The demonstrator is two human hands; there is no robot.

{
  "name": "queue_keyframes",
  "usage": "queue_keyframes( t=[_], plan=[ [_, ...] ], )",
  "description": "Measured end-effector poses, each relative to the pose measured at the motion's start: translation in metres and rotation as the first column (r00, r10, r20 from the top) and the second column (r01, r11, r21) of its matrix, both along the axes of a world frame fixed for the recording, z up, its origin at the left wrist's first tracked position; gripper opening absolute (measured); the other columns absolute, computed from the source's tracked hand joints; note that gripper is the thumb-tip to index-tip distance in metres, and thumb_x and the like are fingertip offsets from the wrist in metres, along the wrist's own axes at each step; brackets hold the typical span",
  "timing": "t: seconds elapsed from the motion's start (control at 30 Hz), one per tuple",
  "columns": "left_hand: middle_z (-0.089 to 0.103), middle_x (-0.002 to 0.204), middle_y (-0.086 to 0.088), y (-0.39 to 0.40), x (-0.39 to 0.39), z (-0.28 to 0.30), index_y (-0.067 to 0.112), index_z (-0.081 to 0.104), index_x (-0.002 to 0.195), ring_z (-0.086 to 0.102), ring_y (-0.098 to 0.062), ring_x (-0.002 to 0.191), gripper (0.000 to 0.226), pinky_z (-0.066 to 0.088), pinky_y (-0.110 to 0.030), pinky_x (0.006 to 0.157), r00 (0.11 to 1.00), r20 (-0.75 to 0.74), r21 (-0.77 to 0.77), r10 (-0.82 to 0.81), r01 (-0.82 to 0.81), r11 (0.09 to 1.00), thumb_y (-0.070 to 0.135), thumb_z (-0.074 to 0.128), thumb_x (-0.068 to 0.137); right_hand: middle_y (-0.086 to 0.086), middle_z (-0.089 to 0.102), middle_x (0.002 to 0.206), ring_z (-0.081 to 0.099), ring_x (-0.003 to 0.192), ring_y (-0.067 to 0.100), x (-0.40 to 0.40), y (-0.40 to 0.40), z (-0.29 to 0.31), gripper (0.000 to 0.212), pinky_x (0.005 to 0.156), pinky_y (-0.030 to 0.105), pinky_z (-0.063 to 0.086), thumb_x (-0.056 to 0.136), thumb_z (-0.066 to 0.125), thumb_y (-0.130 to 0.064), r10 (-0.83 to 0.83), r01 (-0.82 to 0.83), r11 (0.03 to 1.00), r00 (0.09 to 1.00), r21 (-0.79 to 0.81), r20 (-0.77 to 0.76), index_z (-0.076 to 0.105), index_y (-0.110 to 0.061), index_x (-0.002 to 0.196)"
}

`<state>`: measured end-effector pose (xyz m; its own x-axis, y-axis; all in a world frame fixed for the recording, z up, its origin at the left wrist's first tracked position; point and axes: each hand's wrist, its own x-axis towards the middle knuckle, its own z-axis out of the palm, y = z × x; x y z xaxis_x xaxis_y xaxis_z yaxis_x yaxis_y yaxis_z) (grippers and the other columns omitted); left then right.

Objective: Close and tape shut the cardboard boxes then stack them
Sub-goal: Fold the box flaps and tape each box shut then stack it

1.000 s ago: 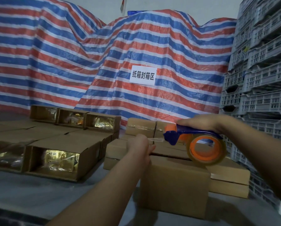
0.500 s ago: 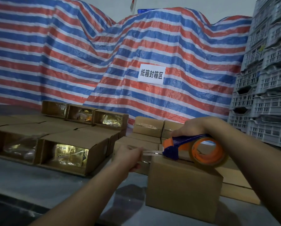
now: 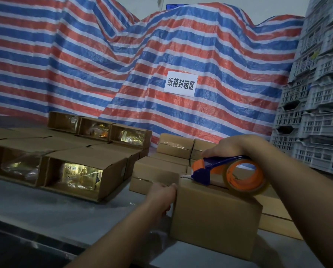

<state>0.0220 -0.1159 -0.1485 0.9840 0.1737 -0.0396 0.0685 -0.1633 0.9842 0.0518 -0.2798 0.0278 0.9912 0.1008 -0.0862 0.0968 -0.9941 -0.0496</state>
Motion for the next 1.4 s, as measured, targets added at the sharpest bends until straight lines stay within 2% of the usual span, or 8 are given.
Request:
queue_keyframes(
  t=[0.2,0.3,0.47,0.67,0.87,1.17,1.3,1.4],
  plan=[
    [0.051,0.083,-0.006,0.002,-0.004,0.001,0.013,0.057,0.111,0.049,-0.015,0.067,0.034,0.04,-0.027,0.057,0.999,-0.036,-0.06,-0.035,0.033,0.998,0.045,0.05,0.098,-0.008,0.063,0.05,0.057,0.04,0.003,-0.004,0.003,0.003,0.049,0.042,0.014,0.043,0.098,0.045,-0.064,-0.028,0.028,1.0,1.0,0.005,-0.014,0.061,-0.018,0.094],
    [0.053,0.085,-0.008,0.004,-0.002,-0.002,0.013,0.056,0.102,0.054,-0.017,0.076,0.029,0.044,-0.028,0.066,0.993,-0.116,0.02,-0.018,0.021,1.0,0.041,0.05,0.098,-0.007,0.064,0.054,0.057,0.043,0.004,-0.002,0.002,0.004,0.051,0.052,0.017,0.046,0.096,0.046,-0.066,-0.032,0.032,0.999,0.999,0.003,-0.021,0.063,-0.018,0.096],
    [0.051,0.08,-0.002,0.017,0.002,0.018,0.014,0.055,0.092,0.052,-0.017,0.074,0.03,0.038,-0.027,0.063,0.986,0.154,0.105,0.061,-0.078,0.991,0.036,0.038,0.103,-0.009,0.063,0.052,0.057,0.042,0.002,0.002,0.001,0.002,0.049,0.054,0.017,0.045,0.097,0.045,-0.066,-0.019,0.019,1.0,1.0,-0.011,-0.012,0.062,-0.02,0.095],
    [0.048,0.076,0.001,-0.001,-0.011,0.057,0.019,0.051,0.086,0.04,-0.009,0.062,0.029,0.033,-0.021,0.053,0.98,0.122,0.236,-0.156,0.124,0.964,0.04,0.041,0.103,-0.01,0.063,0.052,0.057,0.042,0.002,0.002,0.003,0.002,0.046,0.05,0.016,0.046,0.099,0.043,-0.063,0.002,-0.002,1.0,0.999,-0.003,-0.046,0.061,-0.021,0.095],
    [0.047,0.079,-0.001,-0.002,-0.009,0.044,0.018,0.054,0.088,0.039,-0.012,0.064,0.024,0.033,-0.021,0.054,0.977,0.072,0.176,-0.203,0.188,0.966,0.041,0.05,0.098,-0.008,0.063,0.053,0.057,0.043,0.003,0.009,-0.002,0.001,0.052,0.06,0.022,0.045,0.094,0.046,-0.07,0.003,-0.004,0.999,1.0,-0.041,-0.026,0.064,-0.021,0.091],
    [0.051,0.086,-0.004,-0.002,-0.003,0.044,0.02,0.054,0.096,0.043,-0.014,0.07,0.021,0.036,-0.024,0.058,0.984,0.04,0.197,-0.172,0.161,0.967,0.041,0.051,0.097,-0.005,0.073,0.075,0.067,0.067,0.009,-0.012,-0.083,0.022,0.067,0.077,0.031,0.051,0.084,0.04,-0.085,-0.075,0.098,0.973,0.99,-0.207,0.118,0.069,-0.025,0.088],
    [0.052,0.09,-0.007,-0.005,-0.007,0.043,0.017,0.056,0.104,0.043,-0.017,0.073,0.024,0.036,-0.026,0.06,0.982,0.035,0.183,-0.186,0.177,0.967,0.039,0.051,0.097,0.004,0.071,0.111,0.068,0.099,0.019,-0.017,-0.124,0.002,0.061,0.099,0.041,0.051,0.088,0.048,-0.077,-0.124,0.137,0.982,0.987,-0.133,0.102,0.061,-0.025,0.117],
    [0.048,0.085,-0.005,-0.004,-0.01,0.049,0.015,0.055,0.099,0.041,-0.015,0.068,0.022,0.034,-0.025,0.058,0.977,0.004,0.199,-0.213,0.208,0.958,0.036,0.048,0.098,0.002,0.068,0.116,0.065,0.103,0.019,-0.019,-0.125,-0.006,0.058,0.102,0.04,0.048,0.088,0.05,-0.075,-0.108,0.119,0.988,0.988,-0.096,0.107,0.058,-0.027,0.12]
  ],
)
